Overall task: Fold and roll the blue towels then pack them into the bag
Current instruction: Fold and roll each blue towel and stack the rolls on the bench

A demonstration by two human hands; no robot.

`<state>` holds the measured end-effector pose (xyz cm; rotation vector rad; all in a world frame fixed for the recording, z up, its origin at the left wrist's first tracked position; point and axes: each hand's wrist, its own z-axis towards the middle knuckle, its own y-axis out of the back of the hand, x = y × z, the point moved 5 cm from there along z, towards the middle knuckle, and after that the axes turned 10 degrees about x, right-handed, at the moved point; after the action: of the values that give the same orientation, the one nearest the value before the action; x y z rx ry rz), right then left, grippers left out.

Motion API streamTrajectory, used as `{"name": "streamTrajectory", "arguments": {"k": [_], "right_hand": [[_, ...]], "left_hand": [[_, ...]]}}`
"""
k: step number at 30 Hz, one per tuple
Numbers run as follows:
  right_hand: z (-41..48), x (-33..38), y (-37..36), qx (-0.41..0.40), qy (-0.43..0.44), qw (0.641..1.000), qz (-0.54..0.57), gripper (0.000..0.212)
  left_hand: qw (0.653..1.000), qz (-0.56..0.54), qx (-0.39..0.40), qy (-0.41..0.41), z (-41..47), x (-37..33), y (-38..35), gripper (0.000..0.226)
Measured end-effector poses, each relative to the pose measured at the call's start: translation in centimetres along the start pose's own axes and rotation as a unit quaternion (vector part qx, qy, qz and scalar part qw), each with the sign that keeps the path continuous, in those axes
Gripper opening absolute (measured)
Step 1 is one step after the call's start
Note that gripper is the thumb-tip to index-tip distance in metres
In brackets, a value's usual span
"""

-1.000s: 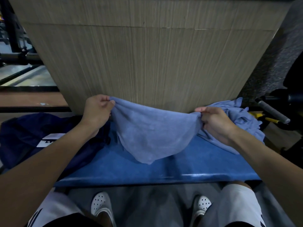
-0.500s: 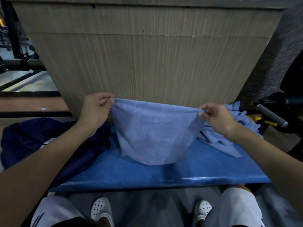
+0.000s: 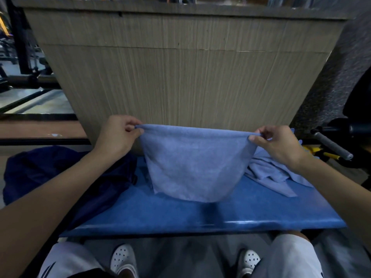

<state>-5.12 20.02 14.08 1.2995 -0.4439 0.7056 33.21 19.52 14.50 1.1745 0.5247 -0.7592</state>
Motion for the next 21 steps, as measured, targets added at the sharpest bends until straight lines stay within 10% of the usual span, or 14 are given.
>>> {"name": "streamTrajectory", "arguments": {"k": [9,21], "right_hand": [[-0.3,-0.7,0.9,0.038,-0.015,0.999,0.027,0.021],[2.7,0.0,1.8,-0.058,0.007,0.985,0.163,0.008]], "left_hand": [[0.965,-0.217,0.108,0.103,0.1,1.2,-1.2,0.008],[0.968,-0.25,0.003,0.013,2.5,-0.4,-1.1,0.01]]}}
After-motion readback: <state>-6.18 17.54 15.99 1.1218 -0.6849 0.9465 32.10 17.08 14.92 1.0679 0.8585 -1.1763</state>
